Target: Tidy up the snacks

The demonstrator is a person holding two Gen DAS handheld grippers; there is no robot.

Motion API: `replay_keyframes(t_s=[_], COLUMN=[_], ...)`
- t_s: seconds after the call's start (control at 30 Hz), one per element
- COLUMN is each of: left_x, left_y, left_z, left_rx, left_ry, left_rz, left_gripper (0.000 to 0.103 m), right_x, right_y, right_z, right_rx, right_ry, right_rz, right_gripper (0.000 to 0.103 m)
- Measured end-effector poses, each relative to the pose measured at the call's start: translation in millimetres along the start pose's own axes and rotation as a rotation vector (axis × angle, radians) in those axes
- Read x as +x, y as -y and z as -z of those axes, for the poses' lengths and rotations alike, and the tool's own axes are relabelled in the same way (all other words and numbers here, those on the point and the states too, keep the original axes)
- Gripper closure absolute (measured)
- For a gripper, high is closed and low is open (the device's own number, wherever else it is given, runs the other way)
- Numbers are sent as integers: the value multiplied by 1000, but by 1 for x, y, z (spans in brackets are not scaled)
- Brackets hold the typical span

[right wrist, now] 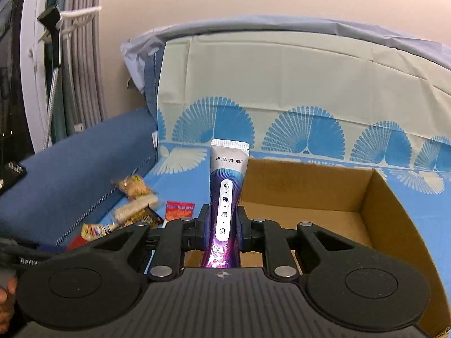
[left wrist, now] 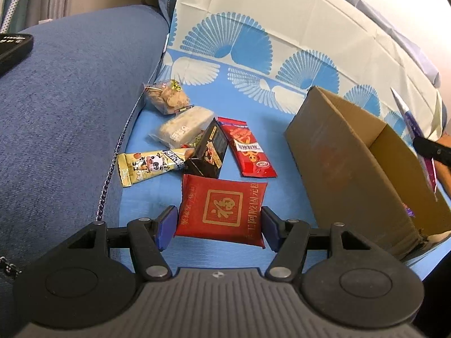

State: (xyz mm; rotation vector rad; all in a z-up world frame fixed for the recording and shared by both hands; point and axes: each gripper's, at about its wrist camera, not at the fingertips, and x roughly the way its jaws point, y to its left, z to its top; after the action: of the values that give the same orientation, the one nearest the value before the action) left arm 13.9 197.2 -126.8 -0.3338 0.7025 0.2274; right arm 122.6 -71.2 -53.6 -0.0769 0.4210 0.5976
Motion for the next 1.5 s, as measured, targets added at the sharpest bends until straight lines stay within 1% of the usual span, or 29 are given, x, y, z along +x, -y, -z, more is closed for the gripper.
replay_keyframes(t_s=[0.1,0.27,0.5,0.57,0.63,0.73,0.77,0.83,0.93,1.17,1.5], left_x=[2,3,-1,-2,-1,3,4,5,3,-5,-16], left_y=[5,11,17,15,13,8,11,21,41,101,187], left_z=[1,2,2,0,-4,-12,-15,-22,-34,-64,-95], left_rx=[26,59,89,81,53,-59,-69,-54,-29,31,102], left_ry=[-3,1,38,40,24,-27,-36,-48,-49,-21,48], left_rz=[-14,-24,-36,-44,-66,-91,-102,-114,-93,-23,84], left_gripper=[35,35,35,35,35,35,35,35,35,35,35], right_x=[2,-4,-16,-20,-22,-27,-28,-30,-30,-27,-34], right_y=[4,9,25,30,34,40,42,46,51,60,78], right_z=[-1,0,-2,-2,-3,-4,-5,-5,-6,-7,-6], right_rx=[12,24,88,101,115,142,149,164,193,236,294], right_ry=[3,11,49,63,74,99,107,120,127,121,141], right_rz=[-7,14,33,42,52,72,78,93,106,133,183], right_gripper=[85,85,85,85,85,85,85,85,84,84,84])
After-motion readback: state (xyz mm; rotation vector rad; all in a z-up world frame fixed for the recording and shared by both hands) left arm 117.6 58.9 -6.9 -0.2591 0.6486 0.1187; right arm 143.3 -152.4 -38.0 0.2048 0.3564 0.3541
